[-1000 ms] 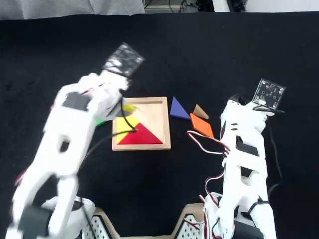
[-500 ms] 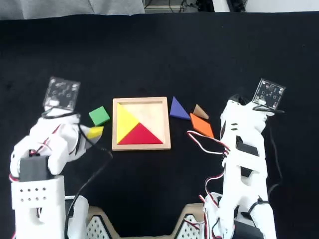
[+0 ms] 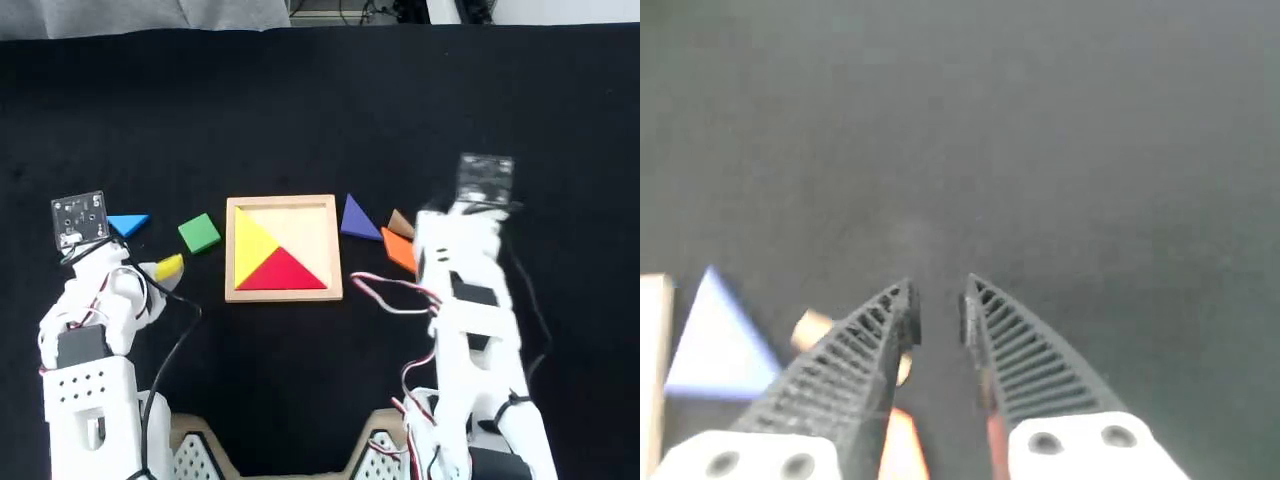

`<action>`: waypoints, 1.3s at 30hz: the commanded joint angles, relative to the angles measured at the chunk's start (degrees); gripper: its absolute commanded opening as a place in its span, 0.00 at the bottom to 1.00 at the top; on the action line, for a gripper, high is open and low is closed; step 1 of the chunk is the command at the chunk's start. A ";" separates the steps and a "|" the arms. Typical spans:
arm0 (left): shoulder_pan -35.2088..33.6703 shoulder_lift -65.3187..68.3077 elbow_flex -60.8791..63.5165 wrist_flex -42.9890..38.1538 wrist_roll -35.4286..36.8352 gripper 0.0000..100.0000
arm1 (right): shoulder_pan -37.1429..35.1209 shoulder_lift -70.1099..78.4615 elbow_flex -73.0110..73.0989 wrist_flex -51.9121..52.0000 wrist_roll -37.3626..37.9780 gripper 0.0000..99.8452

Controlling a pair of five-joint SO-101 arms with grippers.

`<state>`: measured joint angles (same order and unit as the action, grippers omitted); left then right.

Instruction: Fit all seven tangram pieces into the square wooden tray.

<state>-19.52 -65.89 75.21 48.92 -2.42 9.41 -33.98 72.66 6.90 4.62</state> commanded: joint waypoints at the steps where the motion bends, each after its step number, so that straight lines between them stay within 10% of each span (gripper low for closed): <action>1: -0.57 -0.62 -0.13 -1.49 0.70 0.35 | -2.11 -1.80 -4.00 4.66 1.23 0.10; 19: 3.12 -1.14 6.73 -8.35 9.67 0.35 | -12.13 9.54 -33.10 49.76 20.22 0.04; 39: 6.73 -0.70 7.16 -8.18 9.23 0.35 | -10.73 33.27 -41.27 47.47 42.11 0.18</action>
<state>-13.54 -66.33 82.86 41.54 6.64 -1.93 -0.84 34.86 53.41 41.27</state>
